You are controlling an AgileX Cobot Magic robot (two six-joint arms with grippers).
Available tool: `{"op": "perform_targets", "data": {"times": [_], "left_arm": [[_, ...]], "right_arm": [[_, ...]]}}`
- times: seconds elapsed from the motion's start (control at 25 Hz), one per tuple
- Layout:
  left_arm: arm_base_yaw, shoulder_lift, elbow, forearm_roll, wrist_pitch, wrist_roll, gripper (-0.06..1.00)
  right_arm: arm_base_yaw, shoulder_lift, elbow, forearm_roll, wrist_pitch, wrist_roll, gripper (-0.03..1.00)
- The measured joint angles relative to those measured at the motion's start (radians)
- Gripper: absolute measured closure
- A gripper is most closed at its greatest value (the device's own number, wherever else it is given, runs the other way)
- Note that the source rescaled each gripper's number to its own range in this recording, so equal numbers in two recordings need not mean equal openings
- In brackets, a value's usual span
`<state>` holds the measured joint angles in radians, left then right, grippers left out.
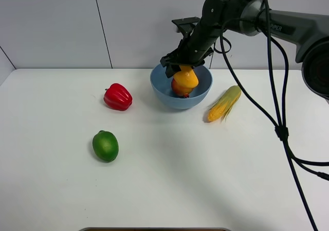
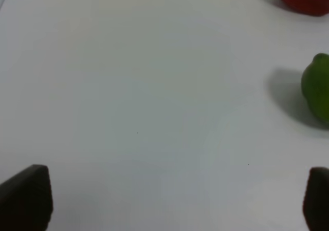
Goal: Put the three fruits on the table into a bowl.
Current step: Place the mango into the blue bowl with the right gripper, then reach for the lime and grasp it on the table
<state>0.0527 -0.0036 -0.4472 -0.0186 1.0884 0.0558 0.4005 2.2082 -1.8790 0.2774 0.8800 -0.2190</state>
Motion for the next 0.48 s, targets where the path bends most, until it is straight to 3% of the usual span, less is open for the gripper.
{"op": "perform_targets", "data": {"times": [0.12, 0.24, 0.48], "left_arm": [[0.000, 0.000, 0.000, 0.000, 0.000, 0.000, -0.06], [0.000, 0.000, 0.000, 0.000, 0.000, 0.000, -0.06], [0.000, 0.000, 0.000, 0.000, 0.000, 0.000, -0.06]], "right_arm": [[0.000, 0.001, -0.001, -0.001, -0.002, 0.000, 0.97], [0.000, 0.001, -0.001, -0.001, -0.002, 0.000, 0.86], [0.000, 0.002, -0.001, -0.001, 0.009, 0.000, 0.25]]}}
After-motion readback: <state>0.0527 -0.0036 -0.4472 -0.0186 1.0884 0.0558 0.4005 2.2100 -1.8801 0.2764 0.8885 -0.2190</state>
